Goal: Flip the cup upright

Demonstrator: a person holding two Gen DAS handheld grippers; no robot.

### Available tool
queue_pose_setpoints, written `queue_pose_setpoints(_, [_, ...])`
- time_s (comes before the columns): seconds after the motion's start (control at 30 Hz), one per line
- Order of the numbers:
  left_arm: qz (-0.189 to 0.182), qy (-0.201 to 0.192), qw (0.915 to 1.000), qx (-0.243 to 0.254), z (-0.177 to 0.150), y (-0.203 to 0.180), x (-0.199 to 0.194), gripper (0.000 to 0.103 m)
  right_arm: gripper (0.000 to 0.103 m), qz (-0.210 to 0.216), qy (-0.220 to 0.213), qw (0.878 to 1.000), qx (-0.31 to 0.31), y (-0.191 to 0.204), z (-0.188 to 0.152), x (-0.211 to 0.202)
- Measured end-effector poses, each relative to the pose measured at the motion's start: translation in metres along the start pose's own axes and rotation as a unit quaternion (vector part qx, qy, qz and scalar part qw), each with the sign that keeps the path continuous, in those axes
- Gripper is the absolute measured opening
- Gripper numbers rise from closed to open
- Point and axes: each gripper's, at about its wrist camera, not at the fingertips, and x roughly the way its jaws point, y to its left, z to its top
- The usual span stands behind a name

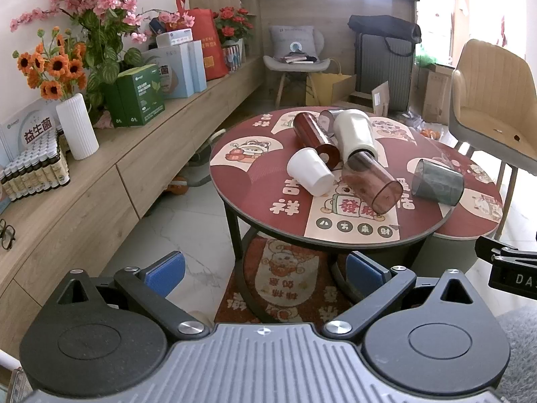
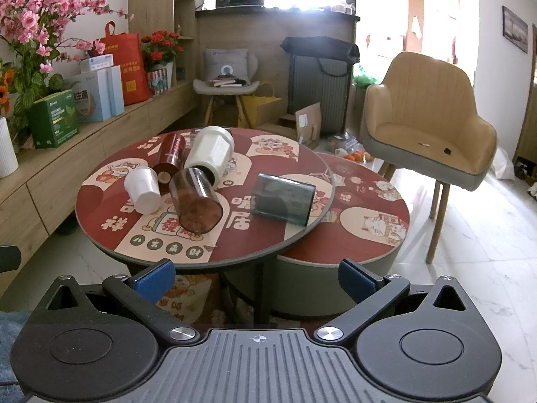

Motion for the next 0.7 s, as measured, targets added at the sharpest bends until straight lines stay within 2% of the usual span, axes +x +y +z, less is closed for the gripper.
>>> queue_pose_setpoints(0.43, [-0.005, -0.002, 1.0, -0.002, 0.007, 0.001, 0.009, 0.103, 0.103, 0.016, -0.003, 1.0, 0.004, -0.009, 0.002, 0.005])
queue_pose_setpoints(0.7, [-0.012, -0.025, 0.9996, -0.001, 0.03, 0.0, 0.031, 0.103, 0.103, 0.013, -0.017, 1.0, -0.003, -0.023, 0.019, 0.021])
